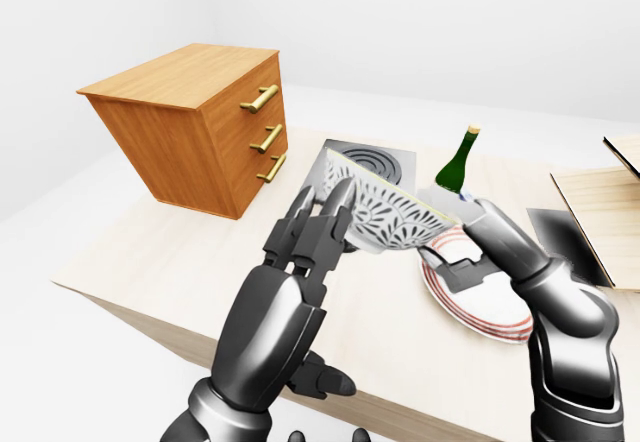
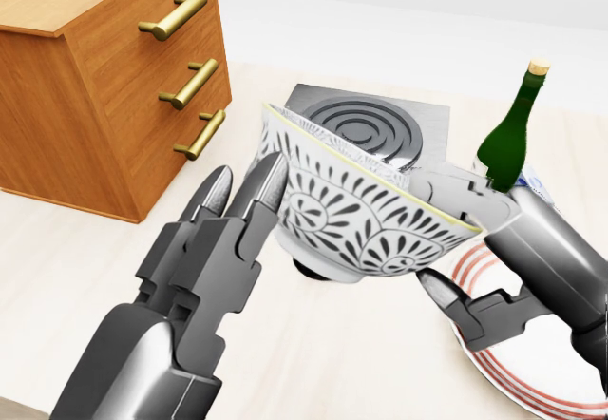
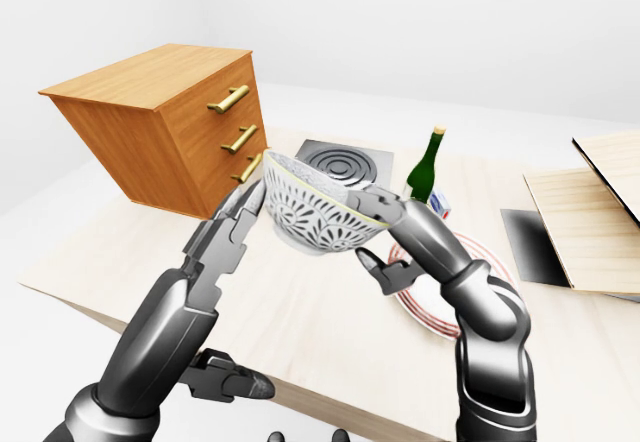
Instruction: Pick up the akita bowl and put it on the plate.
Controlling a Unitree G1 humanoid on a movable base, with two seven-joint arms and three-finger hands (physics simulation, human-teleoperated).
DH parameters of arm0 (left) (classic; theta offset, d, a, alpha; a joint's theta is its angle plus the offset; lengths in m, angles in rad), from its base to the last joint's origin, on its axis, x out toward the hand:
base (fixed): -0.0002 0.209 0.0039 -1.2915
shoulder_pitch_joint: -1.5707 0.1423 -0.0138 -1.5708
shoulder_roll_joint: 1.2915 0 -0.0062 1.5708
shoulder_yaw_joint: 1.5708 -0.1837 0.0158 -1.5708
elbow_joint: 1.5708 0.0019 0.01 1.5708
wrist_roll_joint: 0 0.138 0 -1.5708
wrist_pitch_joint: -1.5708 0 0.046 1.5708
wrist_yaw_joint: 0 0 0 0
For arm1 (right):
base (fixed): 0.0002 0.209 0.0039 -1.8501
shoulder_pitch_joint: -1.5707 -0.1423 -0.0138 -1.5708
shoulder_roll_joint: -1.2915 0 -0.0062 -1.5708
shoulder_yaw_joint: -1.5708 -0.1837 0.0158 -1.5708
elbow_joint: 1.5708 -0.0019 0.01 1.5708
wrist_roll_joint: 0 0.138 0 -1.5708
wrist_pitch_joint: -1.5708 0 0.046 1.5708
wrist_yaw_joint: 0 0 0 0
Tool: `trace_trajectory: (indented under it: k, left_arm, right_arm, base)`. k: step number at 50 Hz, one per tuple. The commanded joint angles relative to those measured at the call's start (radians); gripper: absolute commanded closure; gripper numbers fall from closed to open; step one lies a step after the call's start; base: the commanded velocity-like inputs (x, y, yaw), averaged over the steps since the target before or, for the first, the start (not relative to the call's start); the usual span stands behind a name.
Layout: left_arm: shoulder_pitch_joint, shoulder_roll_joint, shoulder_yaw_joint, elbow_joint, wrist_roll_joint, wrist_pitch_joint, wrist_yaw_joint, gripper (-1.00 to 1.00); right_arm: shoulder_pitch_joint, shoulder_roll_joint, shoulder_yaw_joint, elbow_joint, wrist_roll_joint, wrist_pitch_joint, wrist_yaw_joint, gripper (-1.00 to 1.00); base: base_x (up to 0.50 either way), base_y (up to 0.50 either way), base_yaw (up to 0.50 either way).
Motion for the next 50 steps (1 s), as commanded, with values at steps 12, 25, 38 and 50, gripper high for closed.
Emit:
trace_trajectory:
  k: [12, 25, 38, 50]
  left_arm:
    - [-0.009, 0.000, 0.024, 0.000, -0.009, 0.000, 0.000, -1.00]
    - [-0.008, 0.000, 0.005, 0.000, 0.006, 0.000, 0.000, -1.00]
    - [-0.007, 0.000, 0.002, 0.000, 0.008, 0.000, 0.000, -1.00]
    - [-0.013, 0.000, 0.009, 0.000, 0.011, 0.000, 0.000, -1.00]
  right_arm:
    - [0.176, -0.155, -0.398, 0.229, 0.400, 0.000, 0.000, 1.00]
    - [0.215, -0.234, -0.508, 0.371, 0.504, 0.000, 0.000, 1.00]
    - [0.194, -0.267, -0.494, 0.457, 0.498, 0.000, 0.000, 1.00]
    - [0.201, -0.288, -0.458, 0.395, 0.513, 0.000, 0.000, 1.00]
  base:
    - [0.00, 0.00, 0.00]
    - [0.00, 0.00, 0.00]
    - [0.00, 0.00, 0.00]
    - [0.00, 0.00, 0.00]
